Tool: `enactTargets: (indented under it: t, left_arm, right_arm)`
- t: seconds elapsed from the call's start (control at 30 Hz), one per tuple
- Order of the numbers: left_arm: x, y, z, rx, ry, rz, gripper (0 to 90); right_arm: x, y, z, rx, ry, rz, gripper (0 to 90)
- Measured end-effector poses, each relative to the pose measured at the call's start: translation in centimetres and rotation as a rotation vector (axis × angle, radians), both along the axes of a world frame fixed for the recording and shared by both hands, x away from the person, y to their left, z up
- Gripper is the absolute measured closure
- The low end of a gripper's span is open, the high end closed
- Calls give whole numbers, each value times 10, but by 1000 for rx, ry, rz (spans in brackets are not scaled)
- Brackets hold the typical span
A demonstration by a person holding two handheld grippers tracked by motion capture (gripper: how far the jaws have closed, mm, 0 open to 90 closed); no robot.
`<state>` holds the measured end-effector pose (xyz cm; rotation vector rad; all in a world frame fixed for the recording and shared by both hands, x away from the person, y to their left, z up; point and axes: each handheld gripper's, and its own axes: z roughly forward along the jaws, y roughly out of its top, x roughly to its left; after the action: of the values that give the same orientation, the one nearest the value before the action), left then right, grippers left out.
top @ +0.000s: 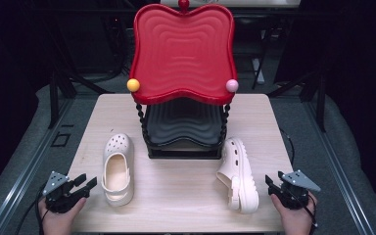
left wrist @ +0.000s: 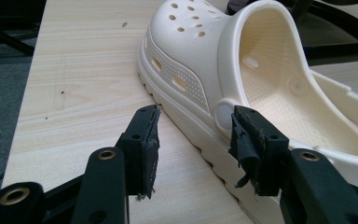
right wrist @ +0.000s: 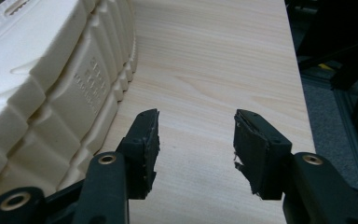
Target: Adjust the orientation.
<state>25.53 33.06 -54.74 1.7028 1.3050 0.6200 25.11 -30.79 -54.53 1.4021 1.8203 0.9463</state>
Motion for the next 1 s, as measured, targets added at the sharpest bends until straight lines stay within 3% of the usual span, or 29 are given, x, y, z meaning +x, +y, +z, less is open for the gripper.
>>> enactTargets:
  t: [0.1, 0.27, 0.47, 0.53, 0.67, 1.0]
  left_arm:
    - [-1, -2, 4, -22, -24, -27, 547]
    - [-3, -9, 15, 5, -59, -38, 576]
    - [7, -19, 26, 12, -55, -49, 573]
    - [12, -24, 27, 55, -41, -57, 572]
    - [23, -35, 27, 128, -68, -57, 564]
    - [48, -48, 25, 196, -47, -64, 693]
  right_arm:
    - [-1, -1, -1, 14, 1, 5, 496]
    - [0, -2, -3, 33, 16, 17, 513]
    - [0, -4, -2, 53, 13, 6, 513]
    - [0, -4, -3, 59, 17, 4, 513]
    - [0, -5, -3, 69, 18, 0, 513]
    - [0, -6, -4, 97, 18, 7, 514]
